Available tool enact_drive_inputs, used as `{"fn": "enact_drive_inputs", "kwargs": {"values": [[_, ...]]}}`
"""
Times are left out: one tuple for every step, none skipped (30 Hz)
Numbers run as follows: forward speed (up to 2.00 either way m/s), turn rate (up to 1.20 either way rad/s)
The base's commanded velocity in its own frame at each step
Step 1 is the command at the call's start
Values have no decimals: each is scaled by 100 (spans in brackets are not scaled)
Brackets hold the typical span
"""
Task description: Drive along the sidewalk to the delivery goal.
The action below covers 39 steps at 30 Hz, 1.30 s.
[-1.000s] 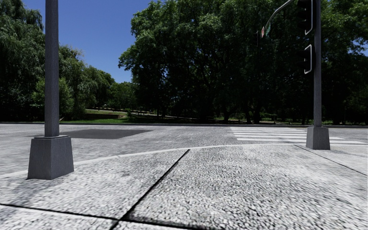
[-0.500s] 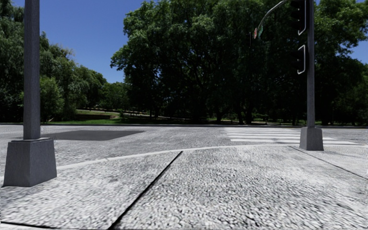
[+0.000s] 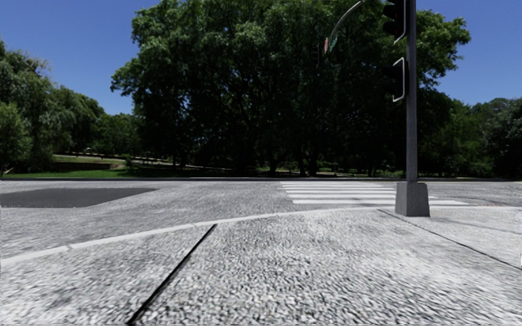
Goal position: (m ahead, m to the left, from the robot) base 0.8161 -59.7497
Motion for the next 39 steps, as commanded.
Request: {"fn": "enact_drive_inputs", "kwargs": {"values": [[149, -55], [149, -55], [149, -55], [149, -65], [149, -75], [149, -75], [149, -77], [149, -78], [149, -78], [149, -78], [149, -78], [149, -78], [149, -78], [149, -78], [149, -78], [150, -78], [152, -78], [154, -78], [154, -78], [155, -78], [155, -78], [155, -77], [155, -77], [155, -77], [155, -77], [155, -77], [155, -77], [155, -77], [155, -77], [155, -77], [155, -77], [156, -77], [157, -77], [157, -78], [157, -78], [157, -78], [157, -79], [157, -79], [157, -79]]}}
